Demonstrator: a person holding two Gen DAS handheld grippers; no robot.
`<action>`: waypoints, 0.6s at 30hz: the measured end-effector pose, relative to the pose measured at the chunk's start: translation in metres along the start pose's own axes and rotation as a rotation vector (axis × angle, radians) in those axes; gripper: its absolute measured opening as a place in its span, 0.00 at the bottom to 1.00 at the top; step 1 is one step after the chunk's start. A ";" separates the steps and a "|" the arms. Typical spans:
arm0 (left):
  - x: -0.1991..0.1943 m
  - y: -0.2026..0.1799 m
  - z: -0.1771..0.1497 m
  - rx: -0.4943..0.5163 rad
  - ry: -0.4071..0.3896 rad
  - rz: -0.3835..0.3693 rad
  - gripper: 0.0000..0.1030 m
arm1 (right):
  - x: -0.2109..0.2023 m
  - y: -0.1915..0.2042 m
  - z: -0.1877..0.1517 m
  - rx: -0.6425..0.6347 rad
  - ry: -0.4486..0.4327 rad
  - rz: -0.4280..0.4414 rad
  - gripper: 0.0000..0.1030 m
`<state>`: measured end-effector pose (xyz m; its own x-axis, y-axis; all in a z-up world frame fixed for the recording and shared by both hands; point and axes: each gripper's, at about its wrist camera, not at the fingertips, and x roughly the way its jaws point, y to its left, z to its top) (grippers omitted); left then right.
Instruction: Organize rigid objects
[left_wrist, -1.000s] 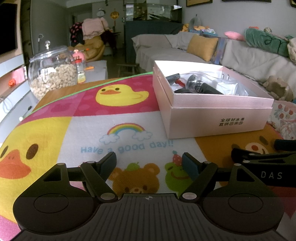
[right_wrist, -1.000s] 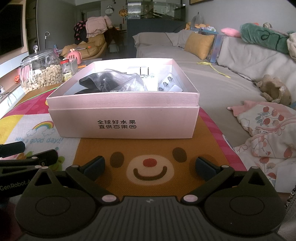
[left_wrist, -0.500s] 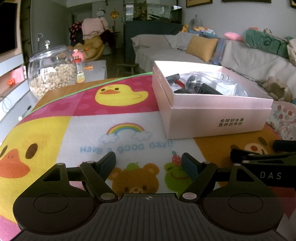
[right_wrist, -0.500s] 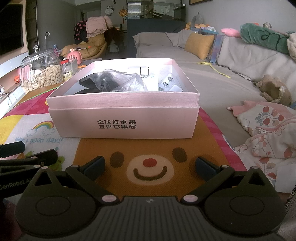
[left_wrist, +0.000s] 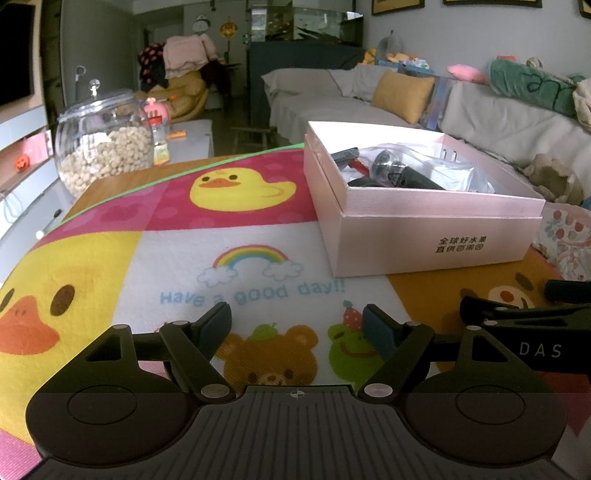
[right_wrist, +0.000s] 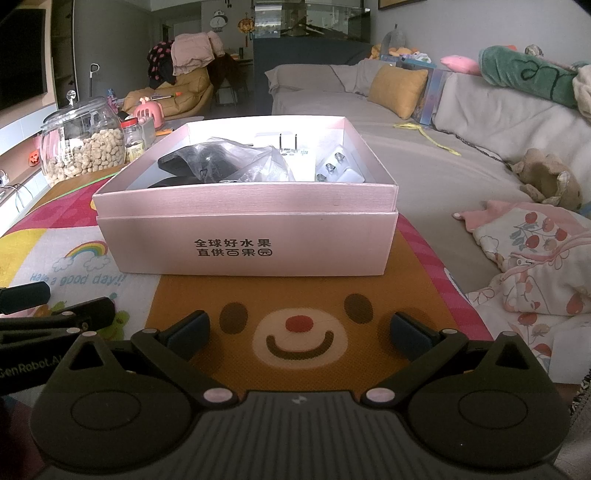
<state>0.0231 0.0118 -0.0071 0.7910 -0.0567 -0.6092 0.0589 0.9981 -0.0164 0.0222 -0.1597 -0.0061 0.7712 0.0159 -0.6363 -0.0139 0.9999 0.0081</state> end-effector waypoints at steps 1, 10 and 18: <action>0.000 0.000 0.000 0.001 0.000 0.001 0.80 | 0.000 0.000 0.000 0.000 0.000 0.000 1.00; 0.000 0.000 0.000 0.003 0.001 0.003 0.81 | 0.000 0.000 0.000 0.001 0.000 0.001 1.00; -0.001 0.002 0.000 -0.014 -0.003 -0.011 0.80 | 0.000 0.000 0.000 -0.001 0.000 -0.001 1.00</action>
<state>0.0224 0.0140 -0.0069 0.7923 -0.0679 -0.6063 0.0593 0.9977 -0.0342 0.0222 -0.1596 -0.0061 0.7713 0.0153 -0.6363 -0.0141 0.9999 0.0069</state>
